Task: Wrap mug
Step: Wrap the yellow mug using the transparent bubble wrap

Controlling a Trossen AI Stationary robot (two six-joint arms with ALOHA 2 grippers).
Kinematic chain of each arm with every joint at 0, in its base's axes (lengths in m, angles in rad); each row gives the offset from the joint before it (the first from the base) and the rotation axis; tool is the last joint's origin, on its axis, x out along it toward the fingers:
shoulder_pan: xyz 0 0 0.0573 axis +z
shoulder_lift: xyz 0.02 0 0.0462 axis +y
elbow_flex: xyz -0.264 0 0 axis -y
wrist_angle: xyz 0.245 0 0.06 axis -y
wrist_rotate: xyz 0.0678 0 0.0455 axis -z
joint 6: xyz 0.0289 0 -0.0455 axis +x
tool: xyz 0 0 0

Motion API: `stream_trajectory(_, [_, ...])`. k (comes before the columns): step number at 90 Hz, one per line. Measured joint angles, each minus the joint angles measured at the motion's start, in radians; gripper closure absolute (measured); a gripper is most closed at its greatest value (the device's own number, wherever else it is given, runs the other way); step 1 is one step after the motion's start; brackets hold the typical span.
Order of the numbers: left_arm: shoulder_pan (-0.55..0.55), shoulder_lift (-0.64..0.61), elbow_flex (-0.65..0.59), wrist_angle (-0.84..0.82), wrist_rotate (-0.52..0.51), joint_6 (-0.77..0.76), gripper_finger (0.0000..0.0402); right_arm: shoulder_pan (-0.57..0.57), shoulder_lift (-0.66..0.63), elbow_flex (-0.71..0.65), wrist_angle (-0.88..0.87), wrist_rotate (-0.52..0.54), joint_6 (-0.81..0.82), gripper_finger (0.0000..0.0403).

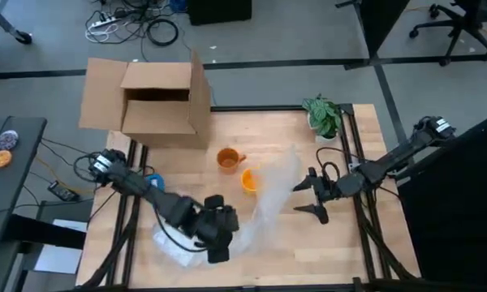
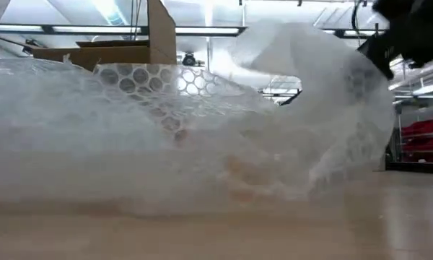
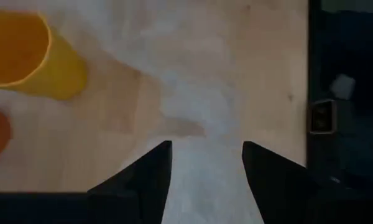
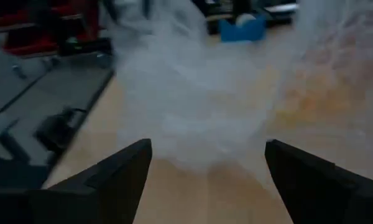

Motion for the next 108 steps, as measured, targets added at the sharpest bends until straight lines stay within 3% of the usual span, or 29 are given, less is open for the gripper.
stream_trajectory(13, [0.003,0.001,-0.161,0.250,-0.007,0.001,0.0220,0.096,0.089,0.107,-0.029,0.020,0.035,0.0108])
stream_trajectory(33, [0.043,0.025,-0.451,0.804,0.074,0.071,0.0219,0.222,0.241,0.165,-0.109,0.230,0.234,0.0108])
stream_trajectory(48, [0.042,0.026,-0.582,0.998,0.047,0.075,0.0220,0.276,0.267,0.179,-0.189,0.294,0.368,0.0109])
stream_trajectory(59, [0.046,0.027,-0.635,1.050,-0.052,0.089,0.0226,0.310,0.272,0.215,-0.192,0.310,0.354,0.0110])
stream_trajectory(67, [0.060,0.041,-0.649,1.070,-0.075,0.108,0.0252,0.329,0.272,0.269,-0.188,0.313,0.306,0.0110])
stream_trajectory(82, [0.086,0.036,-0.637,1.067,-0.072,0.114,0.0370,0.373,0.271,0.412,-0.184,0.329,0.109,0.0110])
stream_trajectory(96, [0.089,-0.018,-0.521,1.041,-0.077,0.282,0.0398,0.403,0.271,0.497,-0.182,0.388,-0.082,0.0110])
stream_trajectory(108, [0.072,-0.074,-0.349,0.874,-0.113,0.462,0.0401,0.389,0.277,0.498,-0.224,0.432,-0.095,0.0110])
